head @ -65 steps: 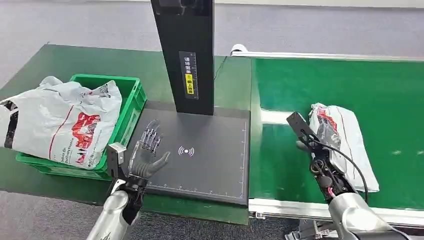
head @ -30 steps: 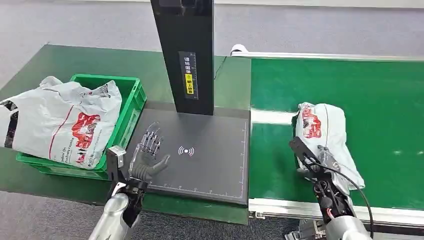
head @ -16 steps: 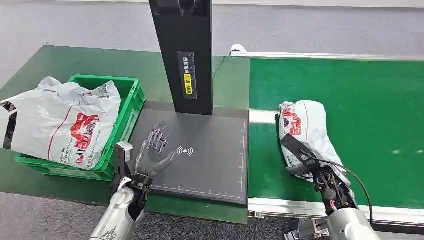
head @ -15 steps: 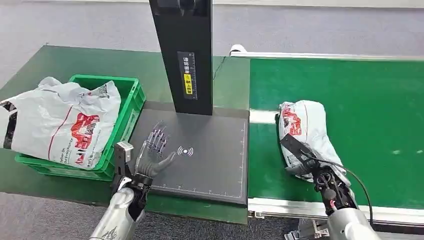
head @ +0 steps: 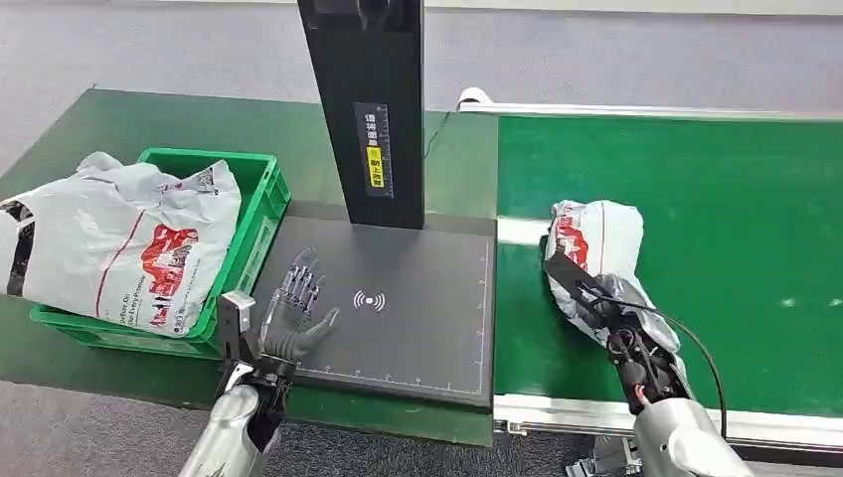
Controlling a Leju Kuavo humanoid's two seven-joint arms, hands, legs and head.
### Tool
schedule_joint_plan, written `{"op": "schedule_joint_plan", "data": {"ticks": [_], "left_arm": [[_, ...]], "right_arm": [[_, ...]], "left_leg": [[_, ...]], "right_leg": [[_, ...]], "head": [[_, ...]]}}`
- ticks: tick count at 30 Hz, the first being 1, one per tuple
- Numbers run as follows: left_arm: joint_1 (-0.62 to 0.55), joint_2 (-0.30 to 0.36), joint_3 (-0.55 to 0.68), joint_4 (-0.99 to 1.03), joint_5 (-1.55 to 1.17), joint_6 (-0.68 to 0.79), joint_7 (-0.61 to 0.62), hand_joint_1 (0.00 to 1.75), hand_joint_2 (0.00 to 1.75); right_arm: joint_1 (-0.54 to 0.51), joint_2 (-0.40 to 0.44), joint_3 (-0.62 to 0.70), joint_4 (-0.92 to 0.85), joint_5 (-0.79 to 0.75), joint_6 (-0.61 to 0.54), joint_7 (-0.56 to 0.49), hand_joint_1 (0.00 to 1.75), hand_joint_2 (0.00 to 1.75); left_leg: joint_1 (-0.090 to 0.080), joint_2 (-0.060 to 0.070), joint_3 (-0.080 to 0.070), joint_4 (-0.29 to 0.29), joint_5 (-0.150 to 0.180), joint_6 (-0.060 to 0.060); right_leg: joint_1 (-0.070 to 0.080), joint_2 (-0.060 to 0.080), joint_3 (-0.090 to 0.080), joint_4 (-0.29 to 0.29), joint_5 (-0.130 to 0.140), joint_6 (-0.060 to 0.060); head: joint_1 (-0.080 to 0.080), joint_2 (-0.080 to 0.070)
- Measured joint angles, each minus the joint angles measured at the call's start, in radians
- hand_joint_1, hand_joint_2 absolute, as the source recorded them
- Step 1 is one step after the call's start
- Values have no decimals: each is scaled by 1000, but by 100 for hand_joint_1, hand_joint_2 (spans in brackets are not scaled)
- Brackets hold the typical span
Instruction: Moved the parcel from conveyor to table for the left to box.
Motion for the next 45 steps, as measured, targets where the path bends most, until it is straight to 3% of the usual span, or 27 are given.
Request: {"op": "schedule_joint_plan", "data": {"ticks": [11,13,17,23,27,34,40,45], "left_arm": [[42,1,10,-46,3,2,5,0,175],[59,1,10,-64,4,15,-3,0,175],[97,-1,11,-149,-54,110,-60,0,175],[111,-7,10,-279,-109,254,-125,0,175],[115,-7,9,-346,-121,329,-166,0,175],[115,-2,7,-426,-112,370,-182,0,175],[115,7,8,-432,-91,353,-189,0,175],[114,10,8,-432,-82,344,-190,0,175]], "right_arm": [[13,-3,55,-60,9,-85,-31,175,175],[24,-2,51,-92,-57,-205,-108,175,175],[90,22,15,-299,-272,-505,-374,175,175],[214,65,45,-623,-367,-612,-558,175,175],[291,70,129,-766,-404,-539,-633,175,175],[378,24,386,-917,-292,-246,-641,175,175],[398,-59,622,-933,-223,-112,-647,175,175],[336,-101,802,-911,-230,-3,-612,175,175]], "left_leg": [[0,-1,0,0,0,0],[0,0,-1,0,0,0],[0,-4,-1,0,0,0],[0,-3,-2,0,0,0],[0,-3,-1,0,0,0],[0,-3,-1,0,0,0],[0,-3,-2,-1,0,0],[0,-2,-1,0,0,0]], "right_leg": [[0,0,0,0,0,0],[0,0,-1,0,0,0],[0,-2,-2,0,0,0],[0,-2,-2,0,-1,0],[0,-2,-1,0,0,0],[0,-2,-1,0,-1,0],[0,-2,-1,0,-1,0],[0,-2,-1,0,-1,0]], "head": [[0,0],[0,0],[0,0],[0,0],[0,0],[0,0],[0,0],[0,0]]}}
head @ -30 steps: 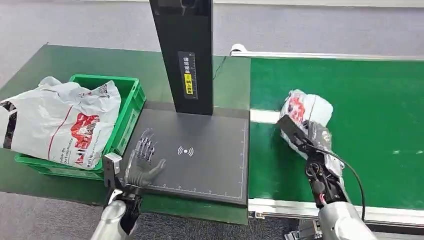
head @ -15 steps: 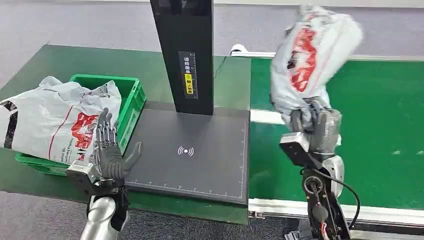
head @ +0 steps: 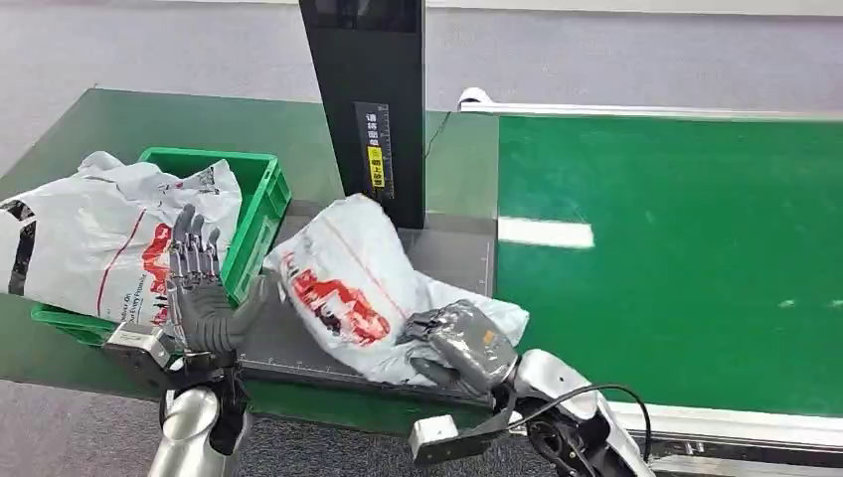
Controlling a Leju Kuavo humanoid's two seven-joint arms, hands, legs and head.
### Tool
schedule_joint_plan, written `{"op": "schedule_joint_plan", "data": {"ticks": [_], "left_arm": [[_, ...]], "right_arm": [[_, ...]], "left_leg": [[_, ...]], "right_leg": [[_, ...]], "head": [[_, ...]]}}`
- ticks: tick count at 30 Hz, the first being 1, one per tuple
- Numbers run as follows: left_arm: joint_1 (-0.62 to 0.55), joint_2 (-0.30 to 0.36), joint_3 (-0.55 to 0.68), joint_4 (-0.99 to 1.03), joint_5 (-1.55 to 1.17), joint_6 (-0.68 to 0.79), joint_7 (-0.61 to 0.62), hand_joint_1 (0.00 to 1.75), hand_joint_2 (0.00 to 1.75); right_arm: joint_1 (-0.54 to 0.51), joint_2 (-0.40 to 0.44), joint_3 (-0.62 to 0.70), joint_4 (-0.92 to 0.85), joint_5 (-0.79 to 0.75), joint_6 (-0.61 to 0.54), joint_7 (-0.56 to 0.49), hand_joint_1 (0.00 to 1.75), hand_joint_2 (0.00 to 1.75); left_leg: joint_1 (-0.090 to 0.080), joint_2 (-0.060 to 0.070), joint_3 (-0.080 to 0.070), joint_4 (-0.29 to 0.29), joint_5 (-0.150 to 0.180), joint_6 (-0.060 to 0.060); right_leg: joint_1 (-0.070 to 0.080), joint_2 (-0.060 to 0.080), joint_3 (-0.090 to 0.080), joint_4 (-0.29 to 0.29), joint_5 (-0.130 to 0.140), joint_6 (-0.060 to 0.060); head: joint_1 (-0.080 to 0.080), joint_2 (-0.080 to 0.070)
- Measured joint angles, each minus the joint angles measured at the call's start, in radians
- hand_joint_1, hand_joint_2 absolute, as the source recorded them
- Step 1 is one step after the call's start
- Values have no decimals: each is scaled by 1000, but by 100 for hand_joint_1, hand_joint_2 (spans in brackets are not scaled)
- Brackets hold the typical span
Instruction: Moved the parcel from conveyor to table for the left to box.
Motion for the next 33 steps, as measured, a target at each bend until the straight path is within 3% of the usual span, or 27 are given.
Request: {"op": "schedule_joint_plan", "data": {"ticks": [9,12,14,18,20,28,31,32,33], "left_arm": [[0,1,0,0,1,0,0,0,175],[0,2,0,1,5,-3,6,0,175],[0,2,0,2,10,-5,10,0,175],[-4,0,-8,8,12,-22,13,0,175],[-17,0,-22,17,14,-29,18,0,175],[-33,0,-45,47,28,-31,22,0,175],[-33,0,-45,52,28,-31,21,0,175],[-34,0,-45,54,28,-32,21,0,175],[-34,0,-46,58,27,-33,21,0,175]], "right_arm": [[-64,-34,113,40,-14,11,6,175,175],[-92,-41,140,67,0,51,57,175,175],[-127,-40,173,130,70,-4,106,175,175],[-194,8,212,293,214,-260,181,175,175],[-219,41,218,376,230,-322,191,175,175],[-310,166,225,669,217,-366,182,175,175],[-323,200,221,732,170,-356,111,175,175],[-327,211,218,749,149,-334,86,2,175],[-331,223,212,771,132,-307,70,0,0]], "left_leg": [[0,0,0,0,0,0],[0,0,0,0,0,0],[0,0,0,0,0,0],[0,0,1,0,1,0],[0,-1,1,0,1,0],[0,1,1,0,1,0],[0,0,0,0,1,0],[0,1,1,0,1,0],[0,1,1,0,1,0]], "right_leg": [[0,0,0,0,0,0],[0,0,0,0,0,0],[0,0,0,0,0,0],[0,0,0,0,0,0],[0,0,1,0,0,0],[0,0,0,0,0,0],[0,0,0,0,0,0],[0,0,0,0,0,0],[0,0,0,0,0,0]], "head": [[0,0],[0,0],[0,0],[0,0],[0,0],[0,0],[0,0],[0,0],[0,0]]}}
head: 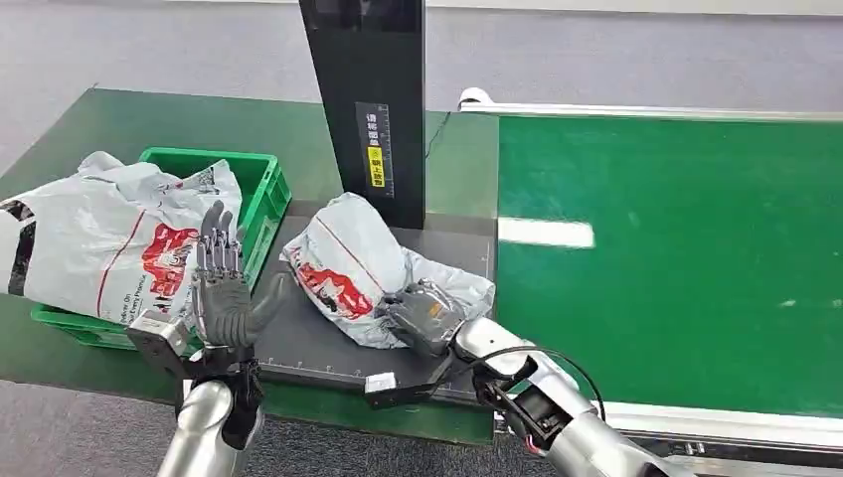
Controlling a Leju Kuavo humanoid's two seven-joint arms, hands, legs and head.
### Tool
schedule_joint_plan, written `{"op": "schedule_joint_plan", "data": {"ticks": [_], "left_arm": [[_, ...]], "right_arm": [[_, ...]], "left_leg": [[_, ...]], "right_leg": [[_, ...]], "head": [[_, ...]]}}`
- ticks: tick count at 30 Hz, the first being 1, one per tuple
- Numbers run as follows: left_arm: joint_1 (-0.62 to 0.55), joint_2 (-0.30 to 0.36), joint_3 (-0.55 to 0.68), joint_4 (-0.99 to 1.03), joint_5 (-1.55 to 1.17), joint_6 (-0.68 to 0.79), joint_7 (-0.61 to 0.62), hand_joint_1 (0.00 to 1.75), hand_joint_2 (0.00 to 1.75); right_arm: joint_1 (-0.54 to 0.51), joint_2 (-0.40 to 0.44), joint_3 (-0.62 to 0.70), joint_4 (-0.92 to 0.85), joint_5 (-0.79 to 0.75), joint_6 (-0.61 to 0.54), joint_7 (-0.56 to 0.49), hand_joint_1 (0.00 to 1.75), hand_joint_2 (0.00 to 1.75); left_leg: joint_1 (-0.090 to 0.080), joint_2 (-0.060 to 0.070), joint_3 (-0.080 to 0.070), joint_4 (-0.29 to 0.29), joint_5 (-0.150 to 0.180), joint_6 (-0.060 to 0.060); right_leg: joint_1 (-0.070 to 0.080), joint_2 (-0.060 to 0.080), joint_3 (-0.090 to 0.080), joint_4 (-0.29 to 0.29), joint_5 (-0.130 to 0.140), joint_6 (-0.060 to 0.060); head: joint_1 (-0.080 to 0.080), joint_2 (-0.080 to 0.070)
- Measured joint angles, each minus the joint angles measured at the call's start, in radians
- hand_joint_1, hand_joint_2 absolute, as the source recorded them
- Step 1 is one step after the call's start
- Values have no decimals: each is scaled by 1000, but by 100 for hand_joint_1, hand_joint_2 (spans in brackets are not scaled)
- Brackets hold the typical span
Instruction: Moved the parcel from conveyor to table for the left to box.
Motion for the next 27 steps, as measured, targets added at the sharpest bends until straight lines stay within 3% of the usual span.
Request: {"op": "schedule_joint_plan", "data": {"ticks": [4,10,17,18,23,27], "left_arm": [[0,0,-2,8,-1,-3,0,0,175],[0,0,-2,11,-4,-5,0,0,175],[2,3,-1,18,-5,-6,-1,0,175],[2,3,-1,18,-6,-7,-1,0,175],[3,5,-7,28,-8,-38,3,0,175],[1,5,-15,39,-18,-52,9,0,175]], "right_arm": [[-14,24,-22,46,-63,61,-29,0,0],[-11,28,-102,61,-224,124,-153,0,0],[14,21,-202,23,-340,104,-187,0,0],[24,18,-224,4,-385,112,-208,0,175],[85,8,-359,-103,-680,321,-290,0,175],[127,0,-448,-186,-804,414,-302,0,175]], "left_leg": [[0,0,0,0,0,0],[0,0,0,0,0,0],[0,0,0,0,0,0],[0,-1,0,0,0,0],[0,-1,0,0,0,0],[0,0,0,0,0,0]], "right_leg": [[0,0,0,0,0,0],[0,0,0,0,0,0],[0,0,0,0,0,0],[0,0,0,0,0,0],[0,0,0,0,0,0],[0,0,0,0,0,0]], "head": [[0,0],[0,0],[0,0],[0,0],[0,0],[0,0]]}}
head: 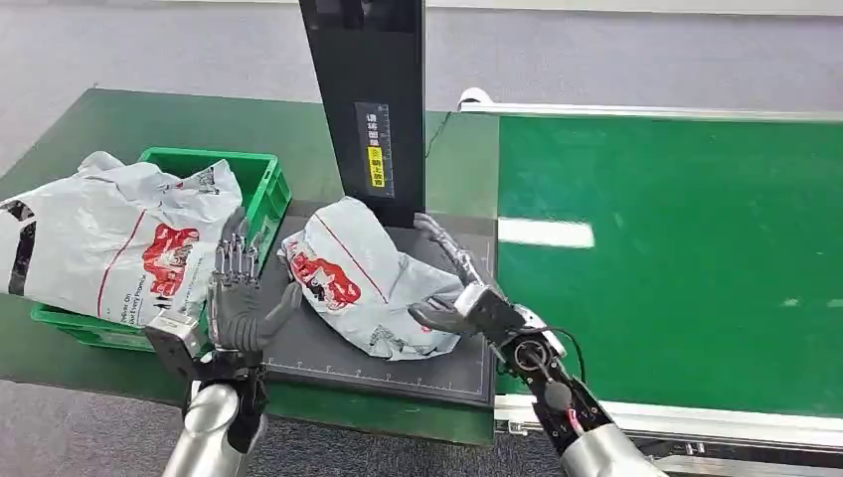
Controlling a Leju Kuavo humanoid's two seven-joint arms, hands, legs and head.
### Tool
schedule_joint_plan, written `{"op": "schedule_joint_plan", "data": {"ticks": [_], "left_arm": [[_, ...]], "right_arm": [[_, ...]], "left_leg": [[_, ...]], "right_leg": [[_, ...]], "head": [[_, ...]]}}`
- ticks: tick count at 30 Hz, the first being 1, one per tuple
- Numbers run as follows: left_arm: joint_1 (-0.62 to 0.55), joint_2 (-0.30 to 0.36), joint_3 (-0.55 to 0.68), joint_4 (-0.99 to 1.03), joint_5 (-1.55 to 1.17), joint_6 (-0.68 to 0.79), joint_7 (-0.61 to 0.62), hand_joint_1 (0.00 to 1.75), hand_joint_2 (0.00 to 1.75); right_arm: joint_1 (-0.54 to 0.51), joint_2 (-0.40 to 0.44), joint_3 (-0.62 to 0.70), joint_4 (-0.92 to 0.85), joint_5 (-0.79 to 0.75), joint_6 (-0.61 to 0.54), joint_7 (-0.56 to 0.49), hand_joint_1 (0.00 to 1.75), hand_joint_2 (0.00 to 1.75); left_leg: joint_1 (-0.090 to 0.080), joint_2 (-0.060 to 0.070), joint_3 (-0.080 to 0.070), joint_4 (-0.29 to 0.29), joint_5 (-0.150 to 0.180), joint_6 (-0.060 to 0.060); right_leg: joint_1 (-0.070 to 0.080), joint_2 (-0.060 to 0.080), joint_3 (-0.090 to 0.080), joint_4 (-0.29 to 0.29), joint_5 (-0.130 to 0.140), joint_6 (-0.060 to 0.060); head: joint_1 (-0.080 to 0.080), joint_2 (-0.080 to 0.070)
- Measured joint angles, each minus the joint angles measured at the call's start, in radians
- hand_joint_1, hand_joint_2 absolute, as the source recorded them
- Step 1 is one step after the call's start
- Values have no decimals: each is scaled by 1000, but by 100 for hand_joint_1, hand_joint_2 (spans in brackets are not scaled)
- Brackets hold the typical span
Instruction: Moved the parcel from conveyor to table for the left to box.
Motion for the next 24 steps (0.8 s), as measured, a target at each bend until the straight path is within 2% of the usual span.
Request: {"op": "schedule_joint_plan", "data": {"ticks": [3,13,15,17,18,21,24], "left_arm": [[-4,1,-11,9,-2,-18,8,0,175],[-5,1,-12,10,-2,-20,8,0,175],[-19,3,-31,31,-9,-44,15,0,175],[-27,5,-43,52,-9,-50,15,0,175],[-61,14,-60,103,-99,-84,47,0,175],[-151,25,-93,215,-314,-48,110,0,175],[-300,29,-148,409,-539,-50,220,0,175]], "right_arm": [[21,-1,-39,-46,-81,73,1,0,175],[23,-1,-42,-48,-86,78,2,0,175],[56,-1,-95,-122,-181,154,10,0,175],[78,-1,-125,-174,-191,163,15,0,175],[102,-5,-175,-226,-304,189,34,0,175],[103,-15,-220,-246,-310,176,39,0,175],[103,-14,-258,-264,-281,161,34,0,175]], "left_leg": [[0,0,0,0,0,0],[0,0,0,0,0,0],[0,0,0,0,0,0],[0,0,0,0,0,0],[0,-1,0,0,0,0],[0,-2,0,1,1,1],[0,-2,0,1,2,0]], "right_leg": [[0,0,0,0,0,0],[0,0,0,0,0,0],[0,0,0,0,0,0],[0,0,0,0,0,0],[0,0,0,0,0,0],[0,-1,0,0,0,0],[0,-1,0,0,2,0]], "head": [[0,0],[0,0],[0,0],[0,0],[0,0],[0,0],[0,0]]}}
